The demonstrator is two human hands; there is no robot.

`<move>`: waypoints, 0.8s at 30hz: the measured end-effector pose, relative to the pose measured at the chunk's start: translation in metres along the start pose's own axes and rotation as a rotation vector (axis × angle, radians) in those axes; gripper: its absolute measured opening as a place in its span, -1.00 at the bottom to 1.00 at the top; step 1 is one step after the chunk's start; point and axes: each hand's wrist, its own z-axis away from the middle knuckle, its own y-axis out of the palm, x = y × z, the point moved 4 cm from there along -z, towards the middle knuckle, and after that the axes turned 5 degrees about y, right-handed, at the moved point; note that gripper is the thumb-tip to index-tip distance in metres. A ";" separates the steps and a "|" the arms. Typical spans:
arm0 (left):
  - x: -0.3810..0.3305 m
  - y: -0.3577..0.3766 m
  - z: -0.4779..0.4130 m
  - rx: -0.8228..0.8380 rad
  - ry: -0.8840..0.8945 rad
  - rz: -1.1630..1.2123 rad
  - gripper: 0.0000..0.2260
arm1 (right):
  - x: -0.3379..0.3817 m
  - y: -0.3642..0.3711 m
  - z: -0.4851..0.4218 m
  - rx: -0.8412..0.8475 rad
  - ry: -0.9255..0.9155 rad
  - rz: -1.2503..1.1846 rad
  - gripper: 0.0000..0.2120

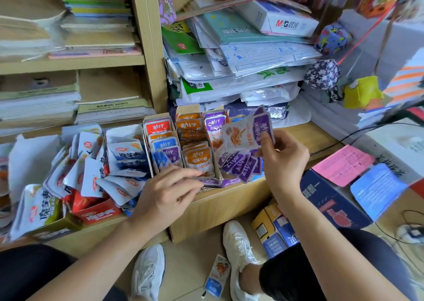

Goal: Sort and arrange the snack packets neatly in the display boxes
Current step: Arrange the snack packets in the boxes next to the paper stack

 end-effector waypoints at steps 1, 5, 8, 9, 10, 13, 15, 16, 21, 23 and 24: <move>0.000 0.001 0.001 -0.003 -0.003 0.008 -0.89 | -0.002 0.003 -0.002 0.008 0.021 0.018 -0.90; 0.002 -0.003 0.004 -0.002 -0.010 0.023 -0.92 | -0.012 0.028 -0.003 0.304 0.069 0.183 -0.83; 0.003 -0.005 0.004 -0.015 0.003 0.013 -0.95 | -0.012 0.024 0.001 0.287 0.018 0.272 -0.63; 0.003 -0.006 0.005 -0.024 0.013 0.007 -0.96 | -0.008 0.017 0.004 0.233 -0.024 0.279 -0.62; 0.002 -0.006 0.006 -0.031 0.025 -0.001 -0.96 | -0.004 0.012 0.007 0.209 -0.073 0.260 -0.65; 0.002 -0.007 0.008 -0.036 0.052 -0.013 -0.96 | 0.009 0.017 0.025 0.519 -0.144 0.184 -0.67; 0.001 -0.007 0.010 -0.032 0.060 -0.022 -0.96 | 0.013 0.029 0.041 0.770 -0.195 0.204 -0.64; 0.001 -0.006 0.010 -0.030 0.062 -0.029 -0.96 | 0.013 0.034 0.047 0.821 -0.228 0.214 -0.63; 0.001 -0.007 0.008 -0.061 0.070 -0.075 -0.95 | 0.018 0.050 0.055 0.828 -0.427 0.237 -0.84; 0.002 -0.008 0.008 -0.060 0.060 -0.091 -0.95 | 0.018 0.051 0.052 0.797 -0.451 0.249 -0.91; 0.003 -0.008 0.008 -0.052 0.049 -0.092 -0.95 | 0.017 0.051 0.050 0.772 -0.446 0.261 -0.92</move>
